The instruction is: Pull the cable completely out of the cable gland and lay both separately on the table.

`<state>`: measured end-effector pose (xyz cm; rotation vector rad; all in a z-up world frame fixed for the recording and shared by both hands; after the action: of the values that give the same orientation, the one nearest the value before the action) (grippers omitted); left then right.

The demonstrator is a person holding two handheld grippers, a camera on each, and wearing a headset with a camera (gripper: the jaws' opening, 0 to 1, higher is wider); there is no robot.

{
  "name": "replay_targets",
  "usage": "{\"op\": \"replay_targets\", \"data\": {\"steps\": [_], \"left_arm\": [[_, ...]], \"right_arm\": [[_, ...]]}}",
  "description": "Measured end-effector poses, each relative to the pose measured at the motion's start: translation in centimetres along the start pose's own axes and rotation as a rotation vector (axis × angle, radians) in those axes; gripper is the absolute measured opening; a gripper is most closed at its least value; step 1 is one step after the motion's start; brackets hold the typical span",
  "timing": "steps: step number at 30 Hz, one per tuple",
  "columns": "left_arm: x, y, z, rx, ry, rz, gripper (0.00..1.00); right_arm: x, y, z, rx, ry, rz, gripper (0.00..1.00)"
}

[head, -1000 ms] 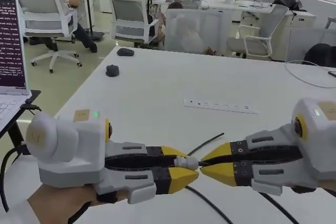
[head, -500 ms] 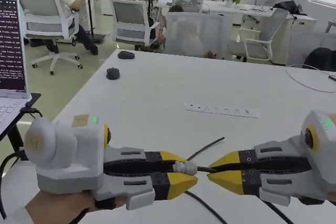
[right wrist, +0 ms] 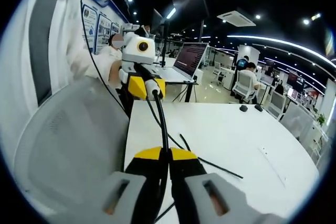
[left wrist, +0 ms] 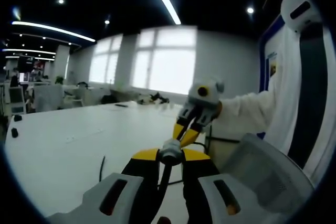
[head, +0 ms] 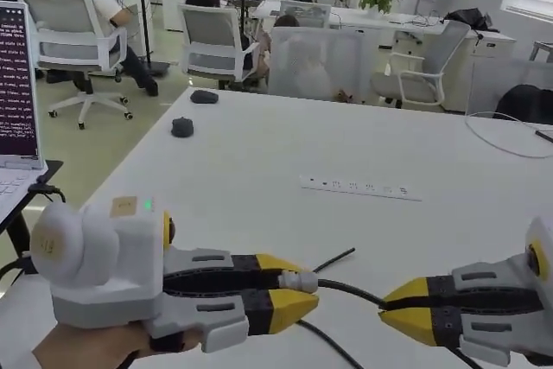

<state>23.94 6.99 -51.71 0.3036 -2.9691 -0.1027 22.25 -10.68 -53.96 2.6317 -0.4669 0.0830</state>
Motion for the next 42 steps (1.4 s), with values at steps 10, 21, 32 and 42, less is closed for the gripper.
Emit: {"op": "replay_targets", "data": {"steps": [10, 21, 32, 42], "left_arm": [[0.1, 0.1, -0.2, 0.013, 0.016, -0.001, 0.16], [-0.1, 0.1, -0.4, 0.034, 0.002, -0.013, 0.16], [0.7, -0.8, 0.3, -0.009, 0.0, 0.029, 0.16], [0.8, -0.9, 0.5, -0.025, -0.009, 0.032, 0.16]], "right_arm": [[0.1, 0.3, 1.1, -0.017, -0.023, 0.018, 0.04], [-0.3, 0.3, 0.4, -0.039, -0.008, 0.031, 0.05], [-2.1, -2.3, -4.8, 0.039, 0.091, -0.061, 0.21], [-1.6, -3.4, -4.9, 0.035, 0.122, -0.06, 0.04]]}}
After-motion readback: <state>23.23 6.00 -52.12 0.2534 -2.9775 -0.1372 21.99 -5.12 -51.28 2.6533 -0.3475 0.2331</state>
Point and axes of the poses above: the centre of the closed fingertips' face, and the gripper's own axes: y roughly backward along the fingers, x roughly to its right, z roughly out of its underside, the point moved 6 cm from there along y, roughly backward along the fingers
